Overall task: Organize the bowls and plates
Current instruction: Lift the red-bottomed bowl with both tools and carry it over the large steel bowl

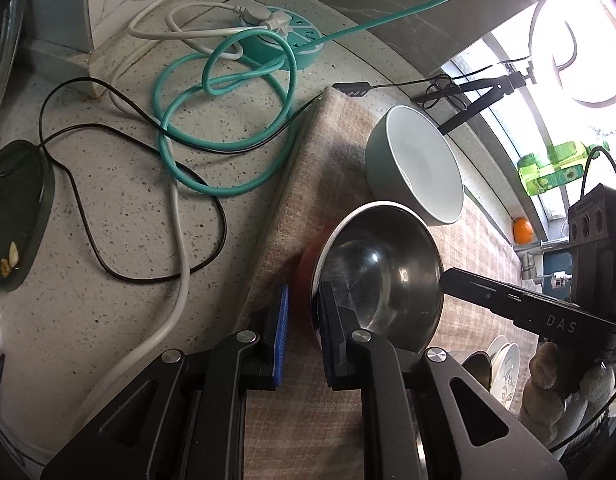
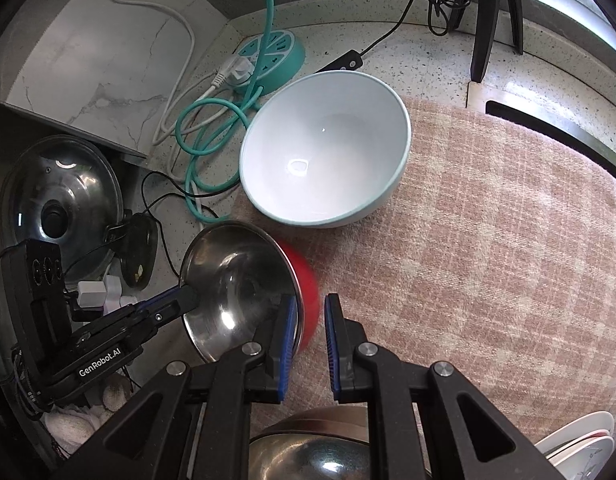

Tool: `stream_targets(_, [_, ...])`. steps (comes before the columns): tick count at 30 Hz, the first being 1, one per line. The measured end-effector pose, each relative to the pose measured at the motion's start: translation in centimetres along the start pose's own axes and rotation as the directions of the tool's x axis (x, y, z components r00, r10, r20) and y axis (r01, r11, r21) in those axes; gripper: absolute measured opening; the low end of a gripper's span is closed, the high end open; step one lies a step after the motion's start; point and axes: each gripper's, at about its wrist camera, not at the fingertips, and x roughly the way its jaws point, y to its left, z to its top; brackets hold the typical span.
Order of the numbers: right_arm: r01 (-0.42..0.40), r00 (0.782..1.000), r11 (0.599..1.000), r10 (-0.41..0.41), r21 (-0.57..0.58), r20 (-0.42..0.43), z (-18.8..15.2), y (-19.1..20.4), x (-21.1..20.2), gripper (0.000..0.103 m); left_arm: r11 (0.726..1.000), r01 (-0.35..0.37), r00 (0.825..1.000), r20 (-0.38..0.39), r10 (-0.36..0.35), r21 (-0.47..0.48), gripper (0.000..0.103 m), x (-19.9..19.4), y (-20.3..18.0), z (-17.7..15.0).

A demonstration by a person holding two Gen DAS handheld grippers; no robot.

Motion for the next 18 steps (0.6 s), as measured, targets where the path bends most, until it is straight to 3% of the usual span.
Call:
stream_targets(5, [-0.018, 1.0, 1.0, 0.018, 0.008, -0.007, 0.0, -0.2, 0.3, 0.013, 1.0, -0.008, 1.0, 0.006, 0.008, 0.016, 0.012, -0.1, -0.3, -0.1])
stream_targets(10, [-0.038, 0.999, 0.999, 0.038, 0.003, -0.016, -0.2, 0.0, 0.6, 0.005, 0.999, -0.013, 1.0, 0.011, 0.013, 0.03, 0.008, 0.1, -0.9, -0.1])
stream_targets(18, [-0.031, 0.999, 1.0, 0.031, -0.005, -0.008, -0.4, 0.0, 0.6, 0.004, 0.999, -0.02, 1.0, 0.014, 0.019, 0.039, 0.008, 0.3, -0.9, -0.1])
